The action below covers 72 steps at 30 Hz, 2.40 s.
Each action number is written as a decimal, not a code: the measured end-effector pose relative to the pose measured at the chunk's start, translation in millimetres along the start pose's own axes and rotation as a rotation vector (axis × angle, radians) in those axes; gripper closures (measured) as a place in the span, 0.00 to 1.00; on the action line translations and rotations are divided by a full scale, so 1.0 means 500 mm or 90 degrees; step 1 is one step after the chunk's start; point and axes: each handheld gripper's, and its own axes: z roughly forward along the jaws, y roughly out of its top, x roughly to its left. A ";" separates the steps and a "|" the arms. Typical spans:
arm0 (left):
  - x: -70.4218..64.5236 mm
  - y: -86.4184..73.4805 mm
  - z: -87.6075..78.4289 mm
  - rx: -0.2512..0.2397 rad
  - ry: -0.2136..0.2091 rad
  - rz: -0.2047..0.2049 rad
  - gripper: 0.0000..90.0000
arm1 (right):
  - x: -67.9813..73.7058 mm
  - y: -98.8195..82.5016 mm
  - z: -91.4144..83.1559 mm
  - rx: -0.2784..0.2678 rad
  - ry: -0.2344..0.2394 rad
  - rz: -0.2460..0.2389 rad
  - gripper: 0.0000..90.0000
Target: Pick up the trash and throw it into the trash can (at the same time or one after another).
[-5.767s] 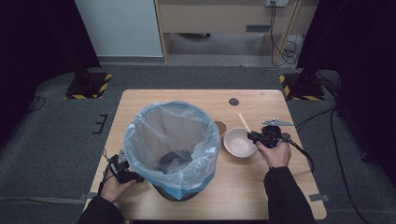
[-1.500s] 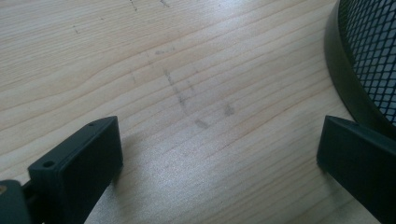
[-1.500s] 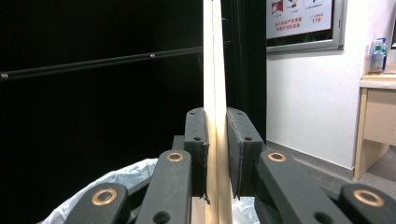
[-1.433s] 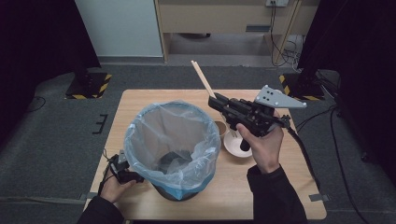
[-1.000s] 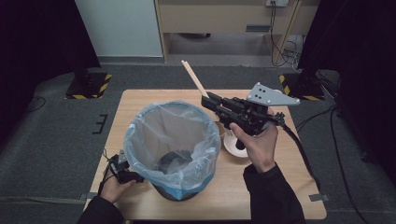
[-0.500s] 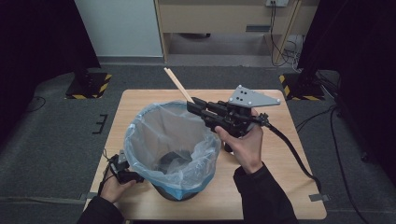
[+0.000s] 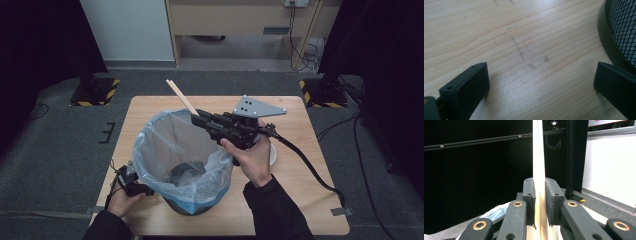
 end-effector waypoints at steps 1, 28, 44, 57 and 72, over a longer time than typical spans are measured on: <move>0.000 0.000 0.000 0.000 0.000 0.000 0.00 | 0.000 -0.001 0.001 0.001 0.000 0.000 0.89; 0.000 0.000 0.000 0.000 0.000 0.000 0.00 | -0.022 0.035 -0.039 -0.039 -0.074 -0.023 0.51; 0.000 0.000 0.000 0.000 0.000 0.000 0.00 | -0.101 -0.013 -0.139 -0.040 -0.177 0.008 0.47; 0.000 0.000 0.000 0.000 0.001 0.000 0.00 | -0.189 -0.130 -0.209 -0.010 -0.258 0.060 0.46; -0.001 0.000 0.000 0.000 0.000 0.001 0.00 | -0.323 -0.286 -0.233 0.113 -0.375 0.120 0.47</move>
